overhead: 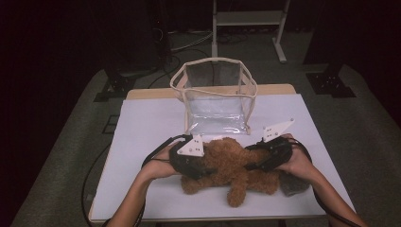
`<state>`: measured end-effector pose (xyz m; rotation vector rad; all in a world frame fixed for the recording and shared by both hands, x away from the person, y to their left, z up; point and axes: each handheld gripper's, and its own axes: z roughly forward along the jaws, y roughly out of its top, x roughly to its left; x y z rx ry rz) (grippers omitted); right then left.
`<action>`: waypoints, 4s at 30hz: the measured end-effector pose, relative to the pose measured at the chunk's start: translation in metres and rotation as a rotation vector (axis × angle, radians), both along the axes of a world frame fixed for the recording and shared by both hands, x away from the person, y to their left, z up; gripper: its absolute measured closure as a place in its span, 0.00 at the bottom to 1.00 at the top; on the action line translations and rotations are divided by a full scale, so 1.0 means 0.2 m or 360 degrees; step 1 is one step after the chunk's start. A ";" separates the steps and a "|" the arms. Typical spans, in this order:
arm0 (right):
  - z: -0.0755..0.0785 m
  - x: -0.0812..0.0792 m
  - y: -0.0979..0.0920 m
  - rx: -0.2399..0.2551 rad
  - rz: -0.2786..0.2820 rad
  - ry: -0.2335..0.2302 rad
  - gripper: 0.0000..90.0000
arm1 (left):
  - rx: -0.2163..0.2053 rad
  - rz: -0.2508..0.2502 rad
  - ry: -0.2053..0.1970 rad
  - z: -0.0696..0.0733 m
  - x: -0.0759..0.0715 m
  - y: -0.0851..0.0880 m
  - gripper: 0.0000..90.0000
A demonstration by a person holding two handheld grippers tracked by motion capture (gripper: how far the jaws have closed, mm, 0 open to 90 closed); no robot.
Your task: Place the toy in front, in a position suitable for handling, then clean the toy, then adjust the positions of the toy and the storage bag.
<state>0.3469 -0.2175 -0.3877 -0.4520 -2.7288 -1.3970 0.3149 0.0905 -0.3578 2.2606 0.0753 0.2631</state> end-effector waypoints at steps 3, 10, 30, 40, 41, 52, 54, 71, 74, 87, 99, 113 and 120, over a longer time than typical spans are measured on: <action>0.02 0.00 0.00 0.0001 0.0003 0.0020 0.35 | 0.0000 0.0009 -0.0012 0.01 0.01 0.01 0.31; 0.10 -0.01 -0.04 0.0035 -0.0011 0.0036 0.36 | -0.0055 0.0024 -0.0032 0.03 0.01 0.04 0.24; 0.35 0.17 -0.06 -0.0014 -0.0108 0.0021 0.36 | -0.0149 0.0185 -0.0038 0.08 0.04 0.25 0.10; 0.41 0.24 0.06 -0.0091 -0.0056 0.0001 0.35 | -0.0171 0.0299 -0.0028 0.07 0.07 0.38 0.07; 0.42 0.25 0.07 -0.0100 -0.0046 0.0000 0.35 | -0.0166 0.0302 -0.0025 0.07 0.08 0.39 0.07; 0.48 0.24 0.10 -0.0141 -0.0030 -0.0012 0.36 | -0.0151 0.0354 -0.0054 0.09 0.07 0.44 0.07; 0.48 0.24 0.10 -0.0141 -0.0034 -0.0012 0.36 | -0.0152 0.0351 -0.0061 0.09 0.06 0.45 0.07; 0.55 0.31 0.22 -0.0155 0.0006 -0.0038 0.36 | -0.0153 0.0376 -0.0095 0.12 0.05 0.49 0.07; 0.57 0.33 0.24 -0.0154 0.0014 -0.0043 0.36 | -0.0166 0.0383 -0.0097 0.13 0.04 0.50 0.07; 0.65 0.40 0.34 -0.0217 0.0063 -0.0059 0.37 | -0.0152 0.0400 -0.0094 0.12 0.03 0.55 0.07; 0.75 0.46 0.41 -0.0234 0.0122 -0.0074 0.37 | -0.0159 0.0401 -0.0077 0.12 0.04 0.58 0.07; 0.78 0.59 0.50 -0.0286 0.0133 -0.0072 0.39 | -0.0129 0.0403 -0.0043 0.09 0.05 0.58 0.07; 0.76 0.69 0.51 -0.0330 0.0093 -0.0053 0.40 | -0.0146 0.0409 -0.0025 0.08 0.04 0.60 0.07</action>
